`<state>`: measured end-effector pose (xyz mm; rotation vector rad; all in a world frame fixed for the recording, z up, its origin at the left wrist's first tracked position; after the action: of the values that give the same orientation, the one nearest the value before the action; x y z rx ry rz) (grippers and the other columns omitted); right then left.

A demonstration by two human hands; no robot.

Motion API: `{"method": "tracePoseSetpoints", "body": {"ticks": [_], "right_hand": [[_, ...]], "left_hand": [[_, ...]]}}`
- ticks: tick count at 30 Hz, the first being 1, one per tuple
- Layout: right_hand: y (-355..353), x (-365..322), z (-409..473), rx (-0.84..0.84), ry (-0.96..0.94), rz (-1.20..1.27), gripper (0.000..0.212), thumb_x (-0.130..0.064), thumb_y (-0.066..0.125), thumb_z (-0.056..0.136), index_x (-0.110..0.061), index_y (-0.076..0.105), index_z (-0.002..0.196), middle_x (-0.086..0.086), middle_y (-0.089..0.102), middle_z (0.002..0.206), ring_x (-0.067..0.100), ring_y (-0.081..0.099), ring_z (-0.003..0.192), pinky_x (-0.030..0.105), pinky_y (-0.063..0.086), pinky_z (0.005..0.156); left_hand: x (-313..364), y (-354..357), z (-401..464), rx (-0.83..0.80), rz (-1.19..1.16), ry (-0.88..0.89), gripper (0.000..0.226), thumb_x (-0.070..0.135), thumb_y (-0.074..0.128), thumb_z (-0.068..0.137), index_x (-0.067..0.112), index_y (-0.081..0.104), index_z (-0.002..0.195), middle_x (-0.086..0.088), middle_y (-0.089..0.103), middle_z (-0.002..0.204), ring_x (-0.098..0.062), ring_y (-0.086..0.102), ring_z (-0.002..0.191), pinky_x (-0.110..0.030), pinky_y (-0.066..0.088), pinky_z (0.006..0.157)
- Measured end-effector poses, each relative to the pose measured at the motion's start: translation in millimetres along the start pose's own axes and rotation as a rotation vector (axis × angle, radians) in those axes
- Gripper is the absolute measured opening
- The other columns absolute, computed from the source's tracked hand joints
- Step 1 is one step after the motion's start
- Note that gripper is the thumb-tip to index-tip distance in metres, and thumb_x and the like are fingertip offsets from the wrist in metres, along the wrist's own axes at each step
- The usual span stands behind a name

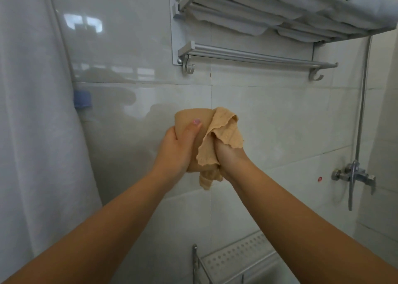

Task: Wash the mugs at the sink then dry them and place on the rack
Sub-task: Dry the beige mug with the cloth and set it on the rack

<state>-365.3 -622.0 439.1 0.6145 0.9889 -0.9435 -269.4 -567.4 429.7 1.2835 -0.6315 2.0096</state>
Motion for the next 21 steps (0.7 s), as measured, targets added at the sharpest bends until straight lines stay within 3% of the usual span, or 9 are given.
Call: {"method": "tracePoseSetpoints", "body": {"ticks": [3,6,8,10,11,13,16,19,21], "right_hand": [[7,14,-7,0.031,-0.103,-0.088,0.006,-0.016,0.048,0.098,-0.012,0.050,0.100,-0.003,0.053,0.087,0.021,0.056,0.093,0.040,0.049,0.093],[12,18,-15,0.007,-0.133,-0.178,0.013,-0.019,0.045,0.100,-0.016,0.041,0.112,-0.015,0.045,0.084,0.001,0.053,0.074,0.008,0.045,0.065],[9,12,-10,0.029,-0.145,-0.269,0.016,-0.025,0.038,0.103,-0.015,0.041,0.114,-0.017,0.043,0.082,-0.005,0.051,0.067,0.005,0.039,0.055],[6,2,1,0.052,-0.108,-0.289,0.034,-0.037,0.028,0.103,-0.010,0.047,0.113,-0.008,0.052,0.085,0.001,0.055,0.075,0.015,0.043,0.063],[4,-2,7,0.071,-0.063,-0.265,0.047,-0.043,0.025,0.102,-0.007,0.052,0.112,0.000,0.060,0.091,0.012,0.060,0.083,0.024,0.047,0.070],[-3,-6,16,0.054,0.064,-0.133,0.056,-0.055,0.026,0.099,-0.013,0.063,0.106,0.009,0.068,0.102,0.023,0.065,0.096,0.036,0.051,0.084],[-3,-6,15,0.023,0.099,0.012,0.062,-0.067,0.032,0.091,-0.018,0.067,0.104,0.007,0.072,0.101,0.019,0.068,0.095,0.037,0.052,0.091],[7,6,1,0.101,-0.076,-0.106,0.083,-0.082,0.042,0.074,-0.015,0.056,0.122,-0.001,0.067,0.108,0.013,0.066,0.098,0.038,0.054,0.090],[13,14,-10,0.097,-0.147,-0.076,0.076,-0.074,0.048,0.075,-0.019,0.047,0.127,-0.008,0.061,0.113,0.009,0.062,0.104,0.032,0.053,0.091]], "left_hand": [[0,-2,4,0.081,0.020,0.001,0.072,0.070,0.053,0.072,0.010,0.060,0.111,-0.009,0.069,0.102,-0.025,0.066,0.093,-0.045,0.055,0.085],[-2,-2,7,0.057,0.014,-0.016,0.070,0.069,0.055,0.075,0.008,0.059,0.109,-0.011,0.068,0.101,-0.025,0.066,0.093,-0.044,0.053,0.086],[-2,0,7,0.015,-0.005,-0.018,0.068,0.067,0.055,0.077,0.008,0.056,0.112,-0.010,0.066,0.102,-0.022,0.065,0.091,-0.040,0.053,0.079],[-5,1,7,-0.033,0.050,0.020,0.048,0.048,0.052,0.090,0.007,0.051,0.116,-0.008,0.063,0.101,-0.017,0.062,0.085,-0.031,0.050,0.066],[-7,2,7,-0.050,0.084,0.039,0.037,0.038,0.048,0.095,0.008,0.049,0.118,-0.004,0.060,0.099,-0.014,0.060,0.083,-0.028,0.048,0.062],[-5,3,2,-0.071,0.104,0.071,0.025,0.036,0.041,0.099,0.018,0.047,0.115,0.003,0.058,0.102,-0.008,0.057,0.087,-0.025,0.046,0.065],[-2,7,1,-0.091,0.101,0.103,0.033,0.042,0.036,0.097,0.023,0.052,0.119,0.004,0.062,0.109,-0.006,0.061,0.095,-0.023,0.048,0.068],[-1,5,5,-0.049,0.051,0.087,0.024,0.035,0.041,0.100,0.021,0.060,0.101,-0.002,0.068,0.090,-0.010,0.067,0.077,-0.030,0.059,0.067],[-4,7,8,-0.039,0.059,0.075,0.040,0.049,0.052,0.093,0.014,0.058,0.111,-0.008,0.069,0.094,-0.017,0.069,0.078,-0.033,0.059,0.065]]}}
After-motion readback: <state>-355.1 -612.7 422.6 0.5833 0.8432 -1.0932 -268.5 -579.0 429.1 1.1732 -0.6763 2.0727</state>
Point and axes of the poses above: each hand's wrist, its own z-axis towards the middle knuckle, its own y-axis out of the palm, x = y × z, the point moved 4 cm from there along z, towards the middle knuckle
